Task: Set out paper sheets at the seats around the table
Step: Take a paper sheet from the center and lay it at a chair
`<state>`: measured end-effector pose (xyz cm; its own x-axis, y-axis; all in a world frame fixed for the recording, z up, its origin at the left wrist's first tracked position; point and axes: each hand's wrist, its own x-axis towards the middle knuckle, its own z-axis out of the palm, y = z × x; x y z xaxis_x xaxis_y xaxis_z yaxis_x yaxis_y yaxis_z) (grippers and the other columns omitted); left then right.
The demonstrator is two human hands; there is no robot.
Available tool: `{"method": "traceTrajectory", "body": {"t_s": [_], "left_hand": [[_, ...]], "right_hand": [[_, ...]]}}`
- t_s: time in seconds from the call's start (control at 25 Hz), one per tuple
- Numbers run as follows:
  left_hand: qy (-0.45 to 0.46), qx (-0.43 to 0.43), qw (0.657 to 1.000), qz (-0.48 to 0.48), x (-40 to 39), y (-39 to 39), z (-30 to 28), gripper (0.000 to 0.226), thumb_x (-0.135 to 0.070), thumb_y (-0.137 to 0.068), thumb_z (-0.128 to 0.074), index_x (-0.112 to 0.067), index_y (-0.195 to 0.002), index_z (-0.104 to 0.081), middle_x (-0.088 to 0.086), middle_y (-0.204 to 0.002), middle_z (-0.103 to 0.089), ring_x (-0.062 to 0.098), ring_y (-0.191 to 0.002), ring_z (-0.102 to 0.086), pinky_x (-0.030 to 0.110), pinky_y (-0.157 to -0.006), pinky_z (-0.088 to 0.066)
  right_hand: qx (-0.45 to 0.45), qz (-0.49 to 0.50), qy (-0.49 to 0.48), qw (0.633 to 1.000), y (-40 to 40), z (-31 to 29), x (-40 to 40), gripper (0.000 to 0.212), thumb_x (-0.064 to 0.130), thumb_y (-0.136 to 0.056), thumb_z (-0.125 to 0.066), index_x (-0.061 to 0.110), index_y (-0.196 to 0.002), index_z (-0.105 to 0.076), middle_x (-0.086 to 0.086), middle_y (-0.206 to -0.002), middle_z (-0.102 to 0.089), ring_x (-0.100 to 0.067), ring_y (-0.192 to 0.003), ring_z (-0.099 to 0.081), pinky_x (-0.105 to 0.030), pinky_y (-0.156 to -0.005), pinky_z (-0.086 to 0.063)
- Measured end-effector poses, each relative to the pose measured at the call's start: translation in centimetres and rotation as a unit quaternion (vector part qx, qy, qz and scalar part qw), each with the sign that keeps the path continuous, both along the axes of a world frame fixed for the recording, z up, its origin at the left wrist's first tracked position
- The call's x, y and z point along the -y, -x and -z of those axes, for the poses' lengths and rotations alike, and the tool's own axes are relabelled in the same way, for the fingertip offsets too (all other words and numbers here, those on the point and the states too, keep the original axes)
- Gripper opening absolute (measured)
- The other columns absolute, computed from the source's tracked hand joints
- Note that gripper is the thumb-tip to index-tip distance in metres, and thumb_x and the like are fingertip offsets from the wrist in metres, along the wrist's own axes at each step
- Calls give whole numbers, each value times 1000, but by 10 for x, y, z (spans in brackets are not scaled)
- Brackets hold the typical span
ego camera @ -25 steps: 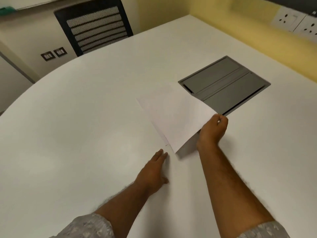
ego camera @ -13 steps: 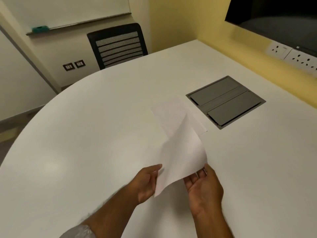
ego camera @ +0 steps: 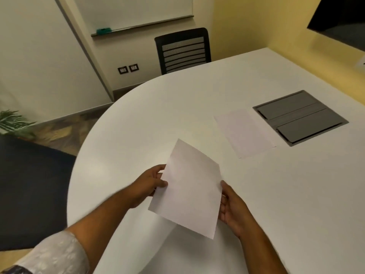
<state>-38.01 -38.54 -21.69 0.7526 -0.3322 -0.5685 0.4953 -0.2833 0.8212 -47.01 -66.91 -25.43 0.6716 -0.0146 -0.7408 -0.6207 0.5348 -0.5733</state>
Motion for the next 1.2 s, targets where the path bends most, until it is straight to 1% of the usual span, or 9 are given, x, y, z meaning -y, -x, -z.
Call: {"method": "traceTrajectory", "body": {"t_s": [0.12,0.24,0.36,0.52,0.64,0.88,0.96,1.08,1.2], "left_hand": [[-22,11,999,40,-57,-6,-11,55,6,-95,-55,-30,-137,-60,3,-126,-76,28,-116,-73,44,-92,-56],[-20,21,1000,5,-118,-15,-22,50,-4,-96,-63,-34,-136,-63,8,-126,-75,19,-109,-75,40,-91,-57],[-1,-3,997,-76,-176,-22,-13,43,-20,-92,-75,-36,-131,-69,5,-127,-73,22,-109,-75,45,-101,-58],[106,-90,969,-205,-259,-17,17,41,-24,-93,-73,-23,-134,-66,10,-129,-73,34,-115,-72,48,-98,-60],[141,-133,947,-257,-295,-10,45,42,-16,-93,-73,-15,-134,-61,14,-119,-75,32,-98,-77,44,-87,-64],[17,-163,938,-305,-309,0,91,86,4,-87,-76,-21,-157,-33,17,-111,-72,30,-93,-76,39,-76,-66],[10,-174,934,-313,-313,0,102,87,7,-88,-74,-22,-157,-31,17,-109,-70,27,-90,-74,38,-74,-65],[-12,-184,938,-293,-317,2,112,82,6,-88,-74,-23,-155,-34,18,-114,-69,27,-93,-73,39,-77,-66],[-171,-27,967,-187,-326,3,124,58,-2,-92,-71,-18,-143,-49,3,-107,-67,20,-99,-69,30,-83,-60]], "right_hand": [[40,-4,44,998,-11,4,-50,31,23,-97,-71,8,-125,-69,-13,-112,-80,-30,-103,-76,-47,-94,-60],[56,44,87,994,-19,2,-110,9,11,-98,-68,2,-101,-69,-20,-108,-78,-28,-93,-75,-41,-84,-62],[42,90,74,992,-24,4,-170,25,10,-99,-68,14,-76,-58,-13,-90,-73,-25,-89,-69,-42,-88,-60],[1,167,29,986,-35,17,-262,4,10,-99,-67,14,-101,-69,-7,-103,-76,-23,-97,-72,-40,-85,-59],[-32,227,12,973,-48,38,-317,15,8,-99,-68,11,-114,-69,-9,-115,-75,-23,-98,-72,-38,-81,-58],[-101,217,45,970,-61,72,-372,36,-6,-93,-70,-3,-127,-59,-22,-125,-67,-34,-106,-70,-38,-66,-64],[-106,201,72,971,-63,80,-377,38,-11,-90,-70,-5,-125,-57,-24,-120,-66,-32,-96,-70,-33,-55,-64],[-106,161,120,974,-67,96,-377,37,-12,-87,-73,-1,-118,-56,-26,-118,-64,-33,-95,-70,-35,-58,-65],[-100,128,147,976,-70,110,-376,29,-7,-85,-78,5,-98,-56,-25,-104,-63,-33,-91,-70,-35,-60,-65]]}}
